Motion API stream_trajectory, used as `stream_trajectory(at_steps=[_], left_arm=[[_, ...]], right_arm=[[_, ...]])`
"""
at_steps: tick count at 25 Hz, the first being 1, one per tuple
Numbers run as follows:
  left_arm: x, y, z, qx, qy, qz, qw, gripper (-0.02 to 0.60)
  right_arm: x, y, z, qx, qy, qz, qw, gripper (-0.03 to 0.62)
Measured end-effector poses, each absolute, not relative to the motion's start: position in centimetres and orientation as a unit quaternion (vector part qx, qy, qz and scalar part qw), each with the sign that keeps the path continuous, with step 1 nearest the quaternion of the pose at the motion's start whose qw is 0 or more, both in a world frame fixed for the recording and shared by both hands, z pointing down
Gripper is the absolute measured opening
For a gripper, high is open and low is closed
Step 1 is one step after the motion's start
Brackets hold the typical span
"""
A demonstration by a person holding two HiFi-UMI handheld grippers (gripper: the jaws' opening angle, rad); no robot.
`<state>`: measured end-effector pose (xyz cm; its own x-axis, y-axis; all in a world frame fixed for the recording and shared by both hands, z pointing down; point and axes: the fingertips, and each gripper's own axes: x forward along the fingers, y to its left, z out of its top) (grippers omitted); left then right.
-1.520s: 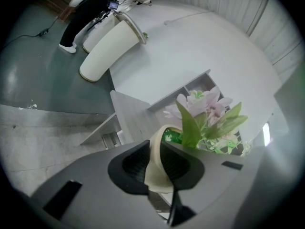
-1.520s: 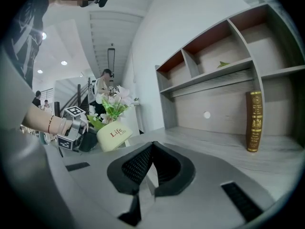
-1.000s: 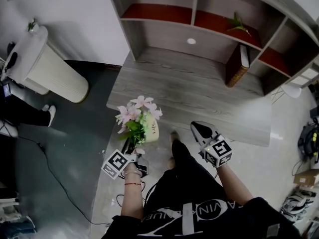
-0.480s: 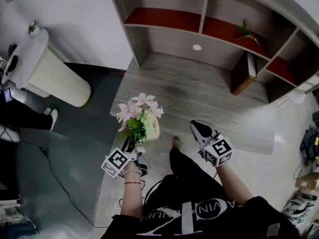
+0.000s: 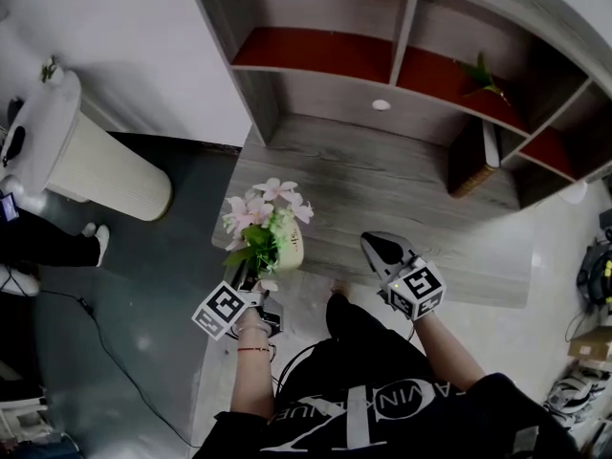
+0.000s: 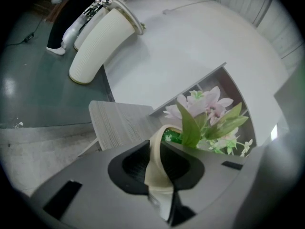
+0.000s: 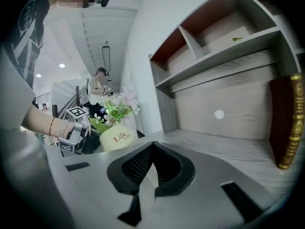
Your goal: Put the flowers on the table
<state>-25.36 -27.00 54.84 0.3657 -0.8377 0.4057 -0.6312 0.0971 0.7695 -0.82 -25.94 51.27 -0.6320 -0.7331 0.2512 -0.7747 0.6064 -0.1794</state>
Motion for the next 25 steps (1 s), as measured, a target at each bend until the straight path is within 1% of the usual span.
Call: stream_trajectory(at_steps=[13,25], left_arm=[[-24.2,-34.0,55.5,0.676,-0.551,-0.080,0.482,0.069],[-22.3,-40.5,56.7,0.696,-0.554,-0.024,0.456,0.069]], right_arm=[[-0.3,-31.5,52.2,0.424,-0.890,0.147,0.079,0.010],[-0.2,-35.6,53.5,0.419,-0.890,0.160,0.081,0.011]])
